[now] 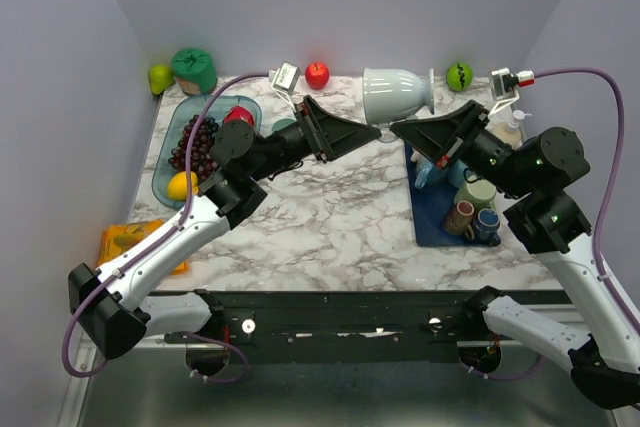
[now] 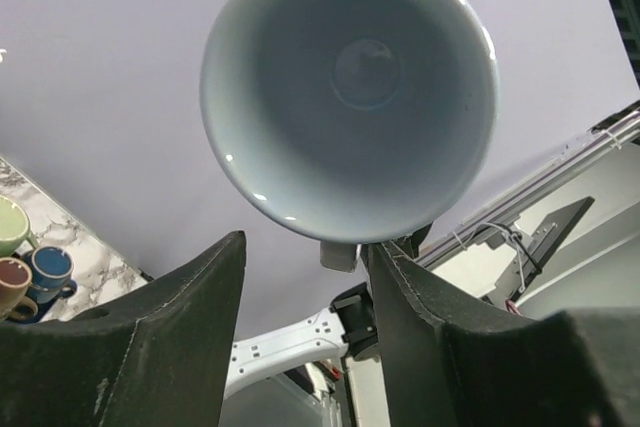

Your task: Turn the mug right side up

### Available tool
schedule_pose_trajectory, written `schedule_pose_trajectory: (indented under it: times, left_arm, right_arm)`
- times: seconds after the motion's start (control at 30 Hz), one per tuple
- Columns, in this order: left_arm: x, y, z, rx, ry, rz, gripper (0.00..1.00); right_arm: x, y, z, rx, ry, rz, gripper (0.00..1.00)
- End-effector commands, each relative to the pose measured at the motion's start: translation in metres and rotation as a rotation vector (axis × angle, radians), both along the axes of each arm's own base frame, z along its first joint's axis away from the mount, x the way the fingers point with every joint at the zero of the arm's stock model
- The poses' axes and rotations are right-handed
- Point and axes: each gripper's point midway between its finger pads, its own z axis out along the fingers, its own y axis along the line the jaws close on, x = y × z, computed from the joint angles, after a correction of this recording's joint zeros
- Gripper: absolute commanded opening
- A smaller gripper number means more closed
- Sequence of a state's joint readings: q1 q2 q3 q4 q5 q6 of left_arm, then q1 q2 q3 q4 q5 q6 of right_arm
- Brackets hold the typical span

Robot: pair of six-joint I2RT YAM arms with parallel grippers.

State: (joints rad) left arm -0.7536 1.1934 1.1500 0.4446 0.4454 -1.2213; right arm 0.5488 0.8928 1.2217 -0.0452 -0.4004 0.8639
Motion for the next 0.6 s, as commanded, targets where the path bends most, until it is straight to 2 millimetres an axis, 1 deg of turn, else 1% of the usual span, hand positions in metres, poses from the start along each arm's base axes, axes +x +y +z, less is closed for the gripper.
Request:
schedule_pose_trajectory:
  times: [0.0, 0.03, 0.23, 0.4, 0.47, 0.57]
  left_arm:
    - [0.005, 0.001, 0.019, -0.037, -0.046, 0.064, 0.58]
    - [0.007, 0.000, 0.018, -0.035, -0.045, 0.069, 0.54]
    - [0.018, -0.009, 0.019, -0.015, -0.038, 0.111, 0.45]
    - [0.021, -0.017, 0.021, 0.003, -0.059, 0.122, 0.42]
    - [0.022, -0.020, 0.018, 0.014, -0.061, 0.127, 0.40]
    - [0.027, -0.019, 0.017, 0.014, -0.053, 0.154, 0.39]
  right_arm:
    - [-0.005, -0.006, 0.029, 0.076, -0.085, -0.017, 0.01]
    - [-0.005, -0.004, 0.028, 0.077, -0.083, -0.010, 0.01]
    - [-0.004, -0.002, 0.022, 0.080, -0.061, -0.001, 0.01]
    - [-0.001, 0.001, 0.014, 0.078, -0.034, 0.005, 0.01]
    - [-0.001, 0.002, 0.011, 0.081, -0.019, 0.007, 0.01]
    - [0.000, 0.004, 0.006, 0.079, -0.005, 0.009, 0.01]
